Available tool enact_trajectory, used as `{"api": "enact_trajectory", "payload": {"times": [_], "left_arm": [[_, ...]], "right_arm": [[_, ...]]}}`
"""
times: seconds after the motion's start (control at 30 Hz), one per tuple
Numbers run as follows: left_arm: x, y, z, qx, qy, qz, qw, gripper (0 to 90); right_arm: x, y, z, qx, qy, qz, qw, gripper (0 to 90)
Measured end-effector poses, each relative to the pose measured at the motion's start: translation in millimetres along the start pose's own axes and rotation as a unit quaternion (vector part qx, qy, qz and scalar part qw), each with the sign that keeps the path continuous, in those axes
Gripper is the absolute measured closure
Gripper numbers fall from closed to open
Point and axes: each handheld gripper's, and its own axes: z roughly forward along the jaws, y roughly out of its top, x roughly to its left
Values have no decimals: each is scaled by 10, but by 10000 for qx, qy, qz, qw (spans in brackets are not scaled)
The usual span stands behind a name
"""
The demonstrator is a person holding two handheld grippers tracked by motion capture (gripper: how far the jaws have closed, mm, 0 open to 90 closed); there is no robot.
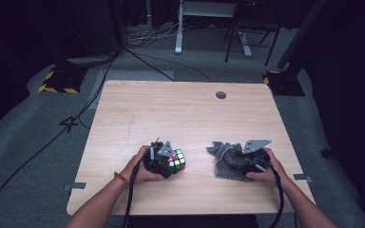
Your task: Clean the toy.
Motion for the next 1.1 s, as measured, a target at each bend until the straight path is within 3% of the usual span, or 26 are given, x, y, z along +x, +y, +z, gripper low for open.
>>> {"api": "enact_trajectory", "payload": {"times": [0.17, 0.3, 0.43, 0.63, 0.73, 0.83, 0.97, 1.1], "left_arm": [[-50, 61, 27, 50, -63, 161, 9998, 333], [-115, 150, 39, 32, -66, 301, 9995, 334], [-186, 266, 52, -48, -180, 414, 9990, 335], [-282, 396, 148, 3, -253, 645, 9976, 335], [-312, 446, 185, 52, -276, 717, 9970, 336], [-325, 502, 208, 71, -292, 787, 9964, 336], [-352, 579, 226, -5, -299, 848, 9959, 336], [-376, 612, 224, 30, -201, 895, 9958, 338]], "right_arm": [[27, 4, 38, 39, 0, -39, 10000, 678], [35, 19, 5, -72, 18, -148, 9999, 770], [112, 129, -87, -468, 279, -194, 9983, 773], [362, 449, -219, -1045, 529, -545, 9916, 773], [450, 564, -245, -1221, 739, -575, 9881, 773], [527, 651, -237, -1304, 967, -615, 9848, 773], [631, 746, -161, -1239, 1157, -700, 9830, 770], [719, 816, -68, -1062, 1025, -923, 9847, 768]]}}
